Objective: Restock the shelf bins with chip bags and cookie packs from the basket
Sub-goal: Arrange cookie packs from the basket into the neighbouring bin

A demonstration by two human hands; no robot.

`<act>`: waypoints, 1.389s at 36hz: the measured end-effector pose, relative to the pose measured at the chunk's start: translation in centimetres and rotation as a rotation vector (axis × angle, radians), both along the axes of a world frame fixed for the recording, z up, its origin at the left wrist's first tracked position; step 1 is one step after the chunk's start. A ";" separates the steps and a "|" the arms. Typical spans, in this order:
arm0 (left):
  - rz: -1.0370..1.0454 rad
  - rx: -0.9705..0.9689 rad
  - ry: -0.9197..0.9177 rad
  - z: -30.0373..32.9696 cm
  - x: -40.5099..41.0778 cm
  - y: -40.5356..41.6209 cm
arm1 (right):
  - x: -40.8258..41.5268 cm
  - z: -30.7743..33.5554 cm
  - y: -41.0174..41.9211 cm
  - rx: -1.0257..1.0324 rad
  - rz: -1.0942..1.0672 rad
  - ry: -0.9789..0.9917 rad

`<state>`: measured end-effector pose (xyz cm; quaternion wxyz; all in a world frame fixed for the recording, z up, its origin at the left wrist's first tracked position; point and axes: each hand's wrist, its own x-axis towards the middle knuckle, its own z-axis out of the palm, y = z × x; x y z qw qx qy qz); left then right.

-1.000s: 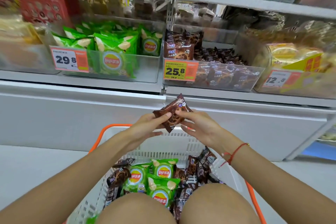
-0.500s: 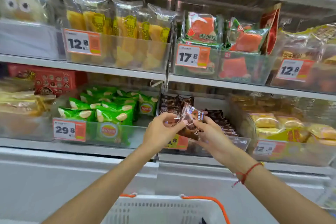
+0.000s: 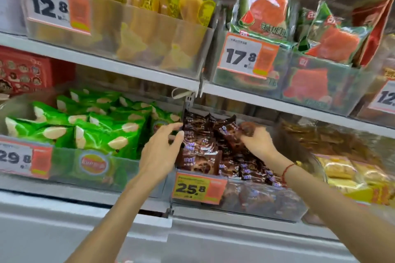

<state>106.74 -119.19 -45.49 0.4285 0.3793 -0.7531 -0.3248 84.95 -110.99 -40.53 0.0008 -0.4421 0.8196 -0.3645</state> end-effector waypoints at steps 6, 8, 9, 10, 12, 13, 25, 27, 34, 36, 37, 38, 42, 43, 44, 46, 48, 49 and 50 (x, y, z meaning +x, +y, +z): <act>-0.028 0.039 0.037 -0.6 0.1 -0.7 | -2.4 -1.3 -6.5 0.083 0.083 0.268; -0.055 0.039 0.042 -0.7 0.1 -1.0 | -3.0 -1.8 -7.7 0.059 0.100 0.274; -0.069 0.042 0.043 -0.8 0.1 -1.2 | -3.4 -2.2 -8.1 0.031 0.110 0.270; -0.082 0.048 0.046 -0.9 0.1 -1.5 | -3.8 -2.7 -8.3 -0.001 0.121 0.257; -0.104 0.061 0.063 -1.0 -0.1 -2.0 | -4.7 -3.7 -8.4 -0.063 0.134 0.209; -0.112 0.068 0.075 -1.1 -0.2 -2.1 | -5.1 -4.1 -8.4 -0.087 0.142 0.197; -0.072 0.051 0.087 -1.1 -0.4 -2.0 | -5.2 -4.8 -9.1 -0.058 0.157 0.446; -0.064 0.053 0.086 -1.0 -0.4 -1.9 | -4.9 -4.9 -9.2 0.005 0.146 0.480; -0.052 0.044 0.056 -1.0 -0.3 -1.6 | -5.1 -5.1 -9.1 0.096 0.121 0.653; -0.048 0.041 0.052 -1.0 -0.3 -1.6 | -4.9 -5.0 -9.2 0.005 0.129 0.623; -0.048 0.041 0.053 -1.0 -0.3 -1.6 | -4.9 -5.0 -9.2 -0.032 0.131 0.608; -0.049 0.040 0.054 -1.0 -0.3 -1.6 | -4.8 -5.1 -9.3 -0.047 0.136 0.600; -0.040 0.022 0.052 -1.1 -0.3 -1.7 | -5.0 -5.7 -10.1 0.011 0.187 0.591; -0.034 0.014 0.049 -1.1 -0.4 -1.6 | -5.0 -5.8 -10.3 0.028 0.191 0.585; -0.027 0.007 0.045 -1.1 -0.4 -1.6 | -5.0 -5.9 -10.4 0.045 0.188 0.578; -0.019 -0.001 0.039 -1.2 -0.5 -1.6 | -5.0 -5.9 -10.5 0.085 0.188 0.539; -0.022 -0.009 0.032 -1.2 -0.5 -1.5 | -4.9 -5.7 -10.3 0.130 0.210 0.453; -0.025 -0.012 0.030 -1.2 -0.5 -1.5 | -4.9 -5.6 -10.1 0.152 0.226 0.401; -0.029 -0.014 0.029 -1.2 -0.4 -1.5 | -4.9 -5.3 -9.9 0.174 0.240 0.355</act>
